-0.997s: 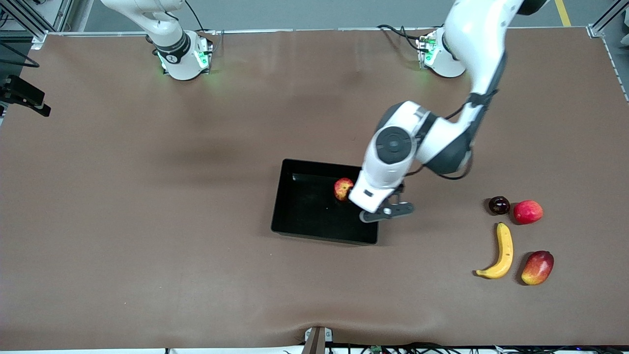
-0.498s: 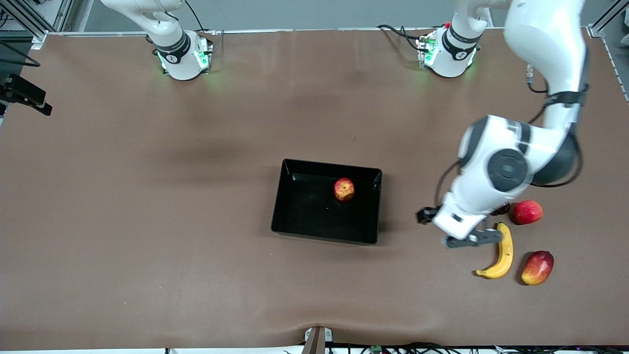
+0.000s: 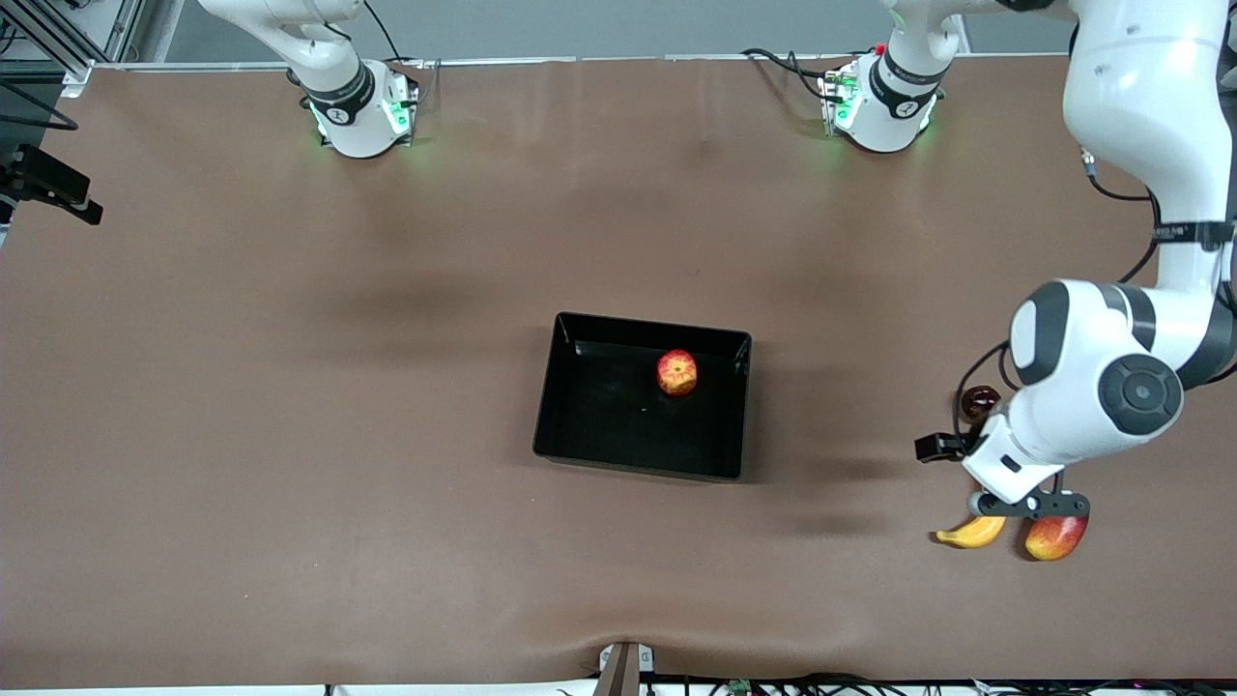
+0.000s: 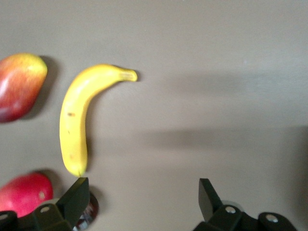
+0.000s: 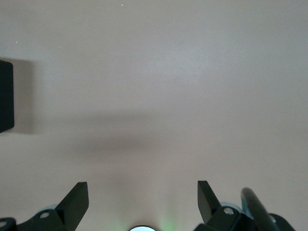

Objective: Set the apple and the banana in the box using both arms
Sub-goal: 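Move the left gripper back over the yellow banana, then lower and close the left gripper on the banana, then lift and carry the banana to the box with the left gripper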

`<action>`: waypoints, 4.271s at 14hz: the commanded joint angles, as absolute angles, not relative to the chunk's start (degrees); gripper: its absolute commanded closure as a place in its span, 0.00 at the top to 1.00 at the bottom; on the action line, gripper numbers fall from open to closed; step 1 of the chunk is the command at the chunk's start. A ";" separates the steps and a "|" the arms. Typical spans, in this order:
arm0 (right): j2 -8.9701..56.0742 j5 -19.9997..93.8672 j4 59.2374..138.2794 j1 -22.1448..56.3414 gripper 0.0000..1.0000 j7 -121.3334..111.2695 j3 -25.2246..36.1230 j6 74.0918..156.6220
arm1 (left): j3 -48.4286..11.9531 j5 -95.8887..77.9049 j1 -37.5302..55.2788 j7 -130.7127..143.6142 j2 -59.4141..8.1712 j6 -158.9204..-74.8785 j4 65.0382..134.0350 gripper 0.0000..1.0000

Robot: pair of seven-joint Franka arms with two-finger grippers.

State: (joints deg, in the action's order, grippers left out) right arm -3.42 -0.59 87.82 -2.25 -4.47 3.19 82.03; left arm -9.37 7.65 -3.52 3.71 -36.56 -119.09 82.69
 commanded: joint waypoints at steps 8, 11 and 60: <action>-4.31 0.88 88.42 -3.52 1.00 -4.83 2.72 81.47 | -9.93 18.01 -9.14 -6.59 -45.79 -133.15 82.35 1.00; -4.31 0.88 88.42 -3.52 1.00 -3.00 2.64 81.47 | -9.84 18.45 -9.58 -7.20 -48.24 -134.64 82.27 1.00; -4.04 0.79 88.33 -3.78 1.00 -1.41 2.72 81.39 | -30.67 21.27 18.19 56.34 -45.17 -123.91 78.05 0.00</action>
State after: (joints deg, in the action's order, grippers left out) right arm -3.42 -0.40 87.94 -2.30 -1.89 3.41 81.67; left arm -31.06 20.33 16.97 55.13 -43.24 -121.97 79.62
